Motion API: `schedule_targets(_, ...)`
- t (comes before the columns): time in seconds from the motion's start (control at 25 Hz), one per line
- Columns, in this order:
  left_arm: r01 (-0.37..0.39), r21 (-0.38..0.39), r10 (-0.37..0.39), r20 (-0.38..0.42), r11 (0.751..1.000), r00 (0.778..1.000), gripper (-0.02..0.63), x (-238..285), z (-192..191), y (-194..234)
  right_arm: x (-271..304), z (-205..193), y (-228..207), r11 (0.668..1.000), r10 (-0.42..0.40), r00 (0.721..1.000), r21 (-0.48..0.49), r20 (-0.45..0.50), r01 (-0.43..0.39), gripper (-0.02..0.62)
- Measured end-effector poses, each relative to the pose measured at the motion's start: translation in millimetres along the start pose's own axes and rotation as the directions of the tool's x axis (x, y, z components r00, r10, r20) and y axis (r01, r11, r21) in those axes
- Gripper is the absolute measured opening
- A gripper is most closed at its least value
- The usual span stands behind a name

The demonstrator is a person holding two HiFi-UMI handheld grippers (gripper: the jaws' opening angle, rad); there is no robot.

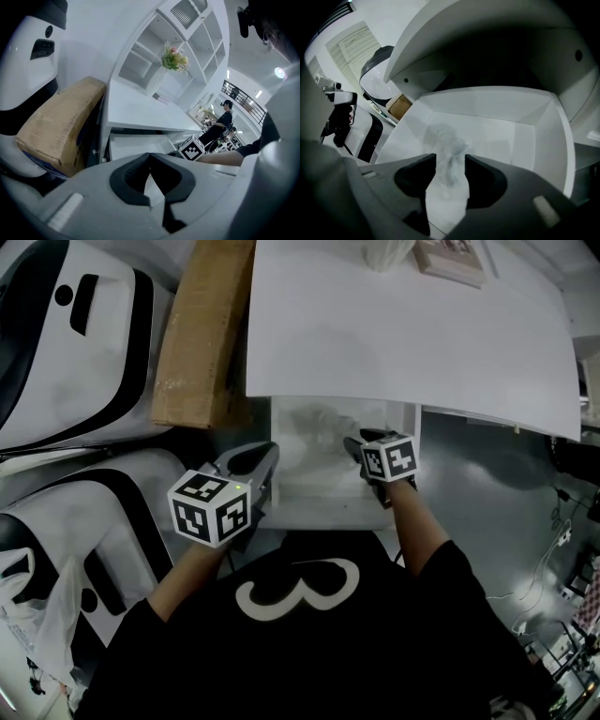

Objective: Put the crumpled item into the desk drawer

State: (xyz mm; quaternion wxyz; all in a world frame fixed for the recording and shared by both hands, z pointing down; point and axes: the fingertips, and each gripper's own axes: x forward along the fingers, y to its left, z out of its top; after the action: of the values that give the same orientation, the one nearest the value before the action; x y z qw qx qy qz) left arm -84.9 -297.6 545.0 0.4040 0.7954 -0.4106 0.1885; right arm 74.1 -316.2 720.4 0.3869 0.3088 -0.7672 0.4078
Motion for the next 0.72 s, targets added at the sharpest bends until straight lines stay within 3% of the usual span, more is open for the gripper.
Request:
schedule_targets(0.12,0.001,0.006,-0.001,0.012,1.000,1.000,0.008,-5,2,-3,-14,10,2,1.000,-0.017,0.999,-0.008,0.034,0.017,0.210)
schedule_targets(0.36,0.024,0.015,-0.024,0.054,1.000,0.998,0.008,-19,6,-17,-68,41,22,0.999,-0.023,0.981,-0.027,0.190,0.029,0.212)
schedule_targets(0.6,0.060,0.046,-0.064,0.096,0.997,0.993,0.008,-45,9,-44,-142,58,69,0.993,-0.001,0.937,-0.110,0.350,0.042,0.209)
schedule_targets(0.72,0.087,0.068,-0.094,0.123,0.994,0.988,0.008,-62,11,-61,-184,62,97,0.986,0.024,0.900,-0.158,0.435,0.051,0.151)
